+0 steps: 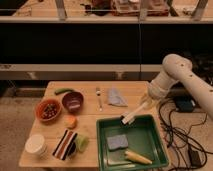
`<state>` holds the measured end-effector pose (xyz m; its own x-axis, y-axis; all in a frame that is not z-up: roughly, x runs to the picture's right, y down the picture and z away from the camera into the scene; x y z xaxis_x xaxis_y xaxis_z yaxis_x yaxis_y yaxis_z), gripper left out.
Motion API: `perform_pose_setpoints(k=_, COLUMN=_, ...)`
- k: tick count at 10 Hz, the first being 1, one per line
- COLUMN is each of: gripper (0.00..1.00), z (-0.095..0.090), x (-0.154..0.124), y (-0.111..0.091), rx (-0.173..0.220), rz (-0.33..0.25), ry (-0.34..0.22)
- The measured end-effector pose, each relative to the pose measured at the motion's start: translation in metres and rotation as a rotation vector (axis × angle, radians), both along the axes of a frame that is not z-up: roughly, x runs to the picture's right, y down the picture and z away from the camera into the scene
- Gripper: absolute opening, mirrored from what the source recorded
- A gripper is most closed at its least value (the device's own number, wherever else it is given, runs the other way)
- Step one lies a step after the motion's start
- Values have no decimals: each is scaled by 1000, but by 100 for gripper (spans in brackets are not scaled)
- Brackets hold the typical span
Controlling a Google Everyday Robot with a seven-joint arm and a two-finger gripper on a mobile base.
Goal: Wipe tray with brush
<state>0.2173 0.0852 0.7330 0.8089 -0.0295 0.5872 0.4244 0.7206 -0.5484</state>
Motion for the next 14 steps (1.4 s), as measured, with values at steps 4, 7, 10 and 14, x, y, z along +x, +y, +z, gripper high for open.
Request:
perform_pose_setpoints(k=4, gripper=0, z=-30, x=0, y=28, rx=7, rz=-68, ry=-11)
perform_pose_setpoints(k=7, gripper=0, z=-15, x=14, y=73, rx=-20, rz=-110, ry=22)
perform_pose_setpoints(k=10, gripper=0, z=12, x=45, y=118, rx=-67, rz=-147, ry=99)
perform_pose_setpoints(k=14, gripper=0, z=21, x=109, y=133, rx=-93, rz=-133, ry=242)
